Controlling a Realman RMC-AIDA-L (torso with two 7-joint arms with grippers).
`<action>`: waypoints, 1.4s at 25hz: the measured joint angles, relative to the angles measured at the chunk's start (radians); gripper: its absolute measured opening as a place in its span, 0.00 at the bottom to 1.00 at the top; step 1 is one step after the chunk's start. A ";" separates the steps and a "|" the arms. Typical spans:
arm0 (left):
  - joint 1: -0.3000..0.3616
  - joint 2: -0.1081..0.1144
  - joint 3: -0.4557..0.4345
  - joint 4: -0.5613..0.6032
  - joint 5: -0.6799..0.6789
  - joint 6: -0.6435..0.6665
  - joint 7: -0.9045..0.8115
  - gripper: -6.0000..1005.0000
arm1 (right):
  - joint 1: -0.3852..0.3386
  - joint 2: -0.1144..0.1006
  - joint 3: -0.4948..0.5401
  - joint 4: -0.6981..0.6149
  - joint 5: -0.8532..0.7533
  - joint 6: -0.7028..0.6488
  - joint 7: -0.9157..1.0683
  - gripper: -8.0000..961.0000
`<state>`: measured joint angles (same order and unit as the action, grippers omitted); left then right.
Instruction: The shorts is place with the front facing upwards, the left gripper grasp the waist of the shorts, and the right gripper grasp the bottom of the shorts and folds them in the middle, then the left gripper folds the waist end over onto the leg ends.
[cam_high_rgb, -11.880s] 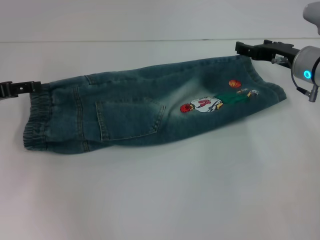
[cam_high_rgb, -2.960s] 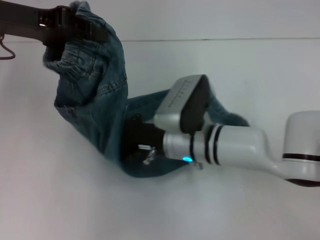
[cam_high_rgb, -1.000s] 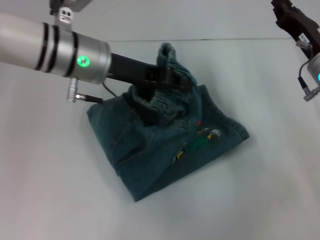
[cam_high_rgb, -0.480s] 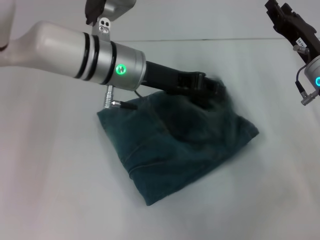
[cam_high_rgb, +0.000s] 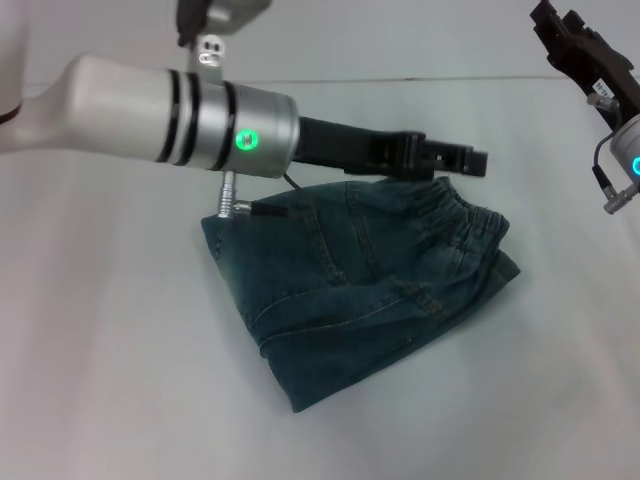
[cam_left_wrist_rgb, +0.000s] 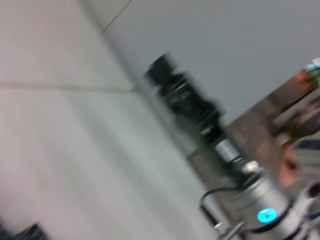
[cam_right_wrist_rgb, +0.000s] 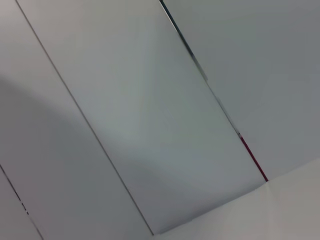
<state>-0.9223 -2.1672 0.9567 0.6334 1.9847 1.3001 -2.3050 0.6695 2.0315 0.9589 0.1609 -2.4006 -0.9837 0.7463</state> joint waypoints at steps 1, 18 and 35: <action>0.028 0.001 -0.003 0.011 -0.052 0.024 0.044 0.64 | -0.002 -0.005 -0.010 0.000 0.000 0.000 0.008 0.57; 0.505 0.024 -0.139 0.089 -0.512 0.285 0.709 0.89 | -0.006 -0.216 -0.227 -0.253 -0.339 -0.526 0.462 0.64; 0.556 0.084 -0.374 0.204 0.127 0.521 0.685 0.88 | -0.071 -0.161 -0.936 -0.825 -0.335 -0.922 0.746 0.98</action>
<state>-0.3660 -2.0829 0.5831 0.8375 2.1121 1.8214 -1.6196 0.5988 1.8700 0.0227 -0.6646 -2.7358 -1.9058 1.4920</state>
